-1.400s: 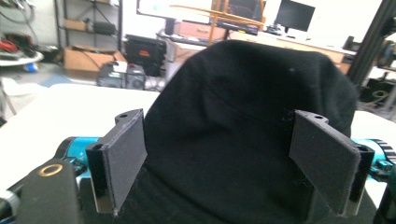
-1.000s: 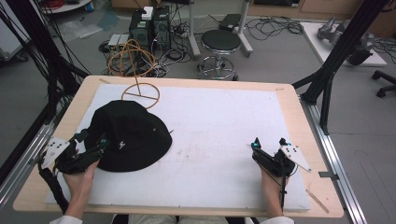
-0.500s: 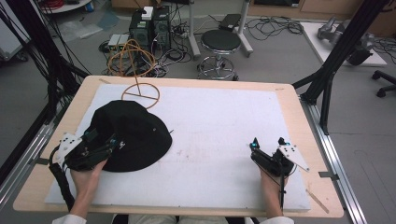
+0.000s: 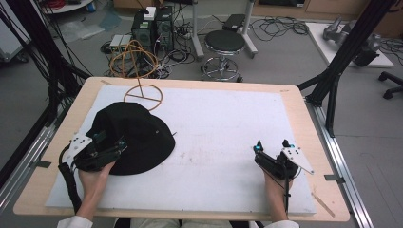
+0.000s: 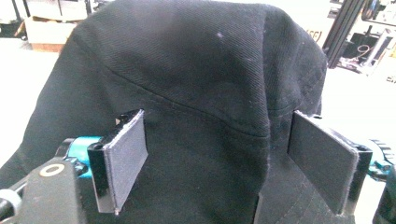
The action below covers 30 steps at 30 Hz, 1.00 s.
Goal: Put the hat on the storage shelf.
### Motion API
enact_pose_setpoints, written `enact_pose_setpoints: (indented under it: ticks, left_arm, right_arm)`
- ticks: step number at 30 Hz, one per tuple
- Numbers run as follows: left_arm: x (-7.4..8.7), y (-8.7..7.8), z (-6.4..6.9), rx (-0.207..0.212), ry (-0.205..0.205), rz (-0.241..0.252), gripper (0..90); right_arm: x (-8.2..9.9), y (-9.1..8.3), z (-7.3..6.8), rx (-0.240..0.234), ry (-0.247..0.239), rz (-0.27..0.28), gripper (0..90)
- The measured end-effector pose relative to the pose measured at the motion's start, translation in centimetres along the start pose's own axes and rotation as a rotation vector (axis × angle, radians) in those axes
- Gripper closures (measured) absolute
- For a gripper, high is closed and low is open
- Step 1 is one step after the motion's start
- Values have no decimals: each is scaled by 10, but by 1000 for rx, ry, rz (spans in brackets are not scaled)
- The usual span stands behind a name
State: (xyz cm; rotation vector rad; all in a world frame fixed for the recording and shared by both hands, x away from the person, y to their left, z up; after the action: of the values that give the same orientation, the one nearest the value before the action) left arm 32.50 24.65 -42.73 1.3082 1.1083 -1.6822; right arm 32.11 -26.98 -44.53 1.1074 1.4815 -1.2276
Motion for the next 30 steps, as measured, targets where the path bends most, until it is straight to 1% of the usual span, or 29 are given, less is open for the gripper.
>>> enact_pose_setpoints:
  ticks: [4,5,7,8,9,10,12,16,17,20,22,23,26,28,29,30]
  left_arm:
    - [1,3,1,-1,3,-6,209]
    - [2,5,3,-4,6,-20,220]
    - [3,7,4,-8,19,-29,236]
    - [3,7,4,-8,19,-29,237]
    - [4,10,6,-10,29,-36,241]
    - [4,10,6,-10,29,-36,244]
    - [4,13,8,-18,49,-42,250]
    - [6,15,10,-18,61,-52,288]
    - [7,16,11,-35,69,-66,301]
    - [9,16,11,-78,93,-85,372]
    - [9,16,10,-82,92,-85,412]
    - [9,16,10,-94,92,-89,434]
    - [10,17,8,-106,102,-99,502]
    - [10,17,8,-104,98,-101,528]
    - [10,17,9,-95,96,-103,553]
    - [10,17,9,-95,96,-103,578]
  right_arm:
    - [0,0,0,1,-1,0,51]
    - [0,0,0,1,-1,0,51]
    - [0,0,0,1,0,1,51]
    - [0,0,0,1,0,1,51]
    - [0,0,0,2,0,1,51]
    - [0,0,0,2,2,1,51]
    - [0,0,0,2,5,0,51]
    - [0,1,1,3,3,4,51]
    - [0,1,1,3,1,5,51]
    - [0,0,1,2,5,3,51]
    - [0,0,0,2,7,2,51]
    - [0,0,0,2,7,2,51]
    - [0,1,1,2,5,2,51]
    - [0,1,0,1,3,-2,51]
    - [1,1,0,1,5,-4,51]
    - [1,1,1,3,0,-3,51]
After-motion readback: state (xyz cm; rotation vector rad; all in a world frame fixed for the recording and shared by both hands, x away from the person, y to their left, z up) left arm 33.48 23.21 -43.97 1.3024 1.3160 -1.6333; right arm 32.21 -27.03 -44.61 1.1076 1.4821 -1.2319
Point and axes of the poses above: each handheld gripper's, and its own axes: y roughly forward along the jaws, x roughly out of its underside, z roughly to its right, the point moved 5 cm from there along y, roughly forward along the jaws, and after that the axes turned 1 degree about y, right-handed, at the moved point
